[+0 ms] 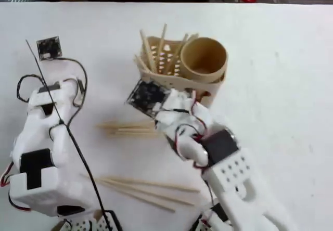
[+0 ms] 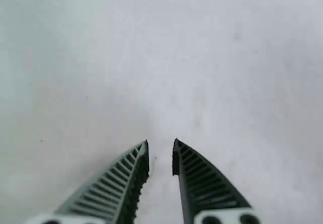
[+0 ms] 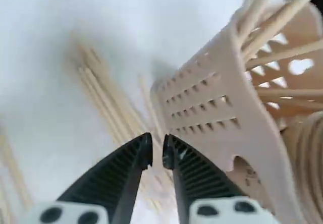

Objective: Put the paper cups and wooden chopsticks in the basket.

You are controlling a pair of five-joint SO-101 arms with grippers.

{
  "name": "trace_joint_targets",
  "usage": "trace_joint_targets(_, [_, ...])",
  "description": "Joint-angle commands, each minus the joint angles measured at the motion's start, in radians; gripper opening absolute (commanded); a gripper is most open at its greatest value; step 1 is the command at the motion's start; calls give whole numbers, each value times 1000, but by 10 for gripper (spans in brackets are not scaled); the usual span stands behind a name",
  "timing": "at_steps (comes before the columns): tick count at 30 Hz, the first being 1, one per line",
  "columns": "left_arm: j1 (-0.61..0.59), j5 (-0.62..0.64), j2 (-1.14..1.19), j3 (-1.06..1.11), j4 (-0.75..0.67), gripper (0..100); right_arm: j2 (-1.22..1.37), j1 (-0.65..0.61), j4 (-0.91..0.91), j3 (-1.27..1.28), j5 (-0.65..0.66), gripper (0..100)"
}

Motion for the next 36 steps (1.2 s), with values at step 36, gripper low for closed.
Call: trace_joint_targets(36, [13, -12, -7, -28, -25, 102, 421, -45, -275, 210, 44, 131])
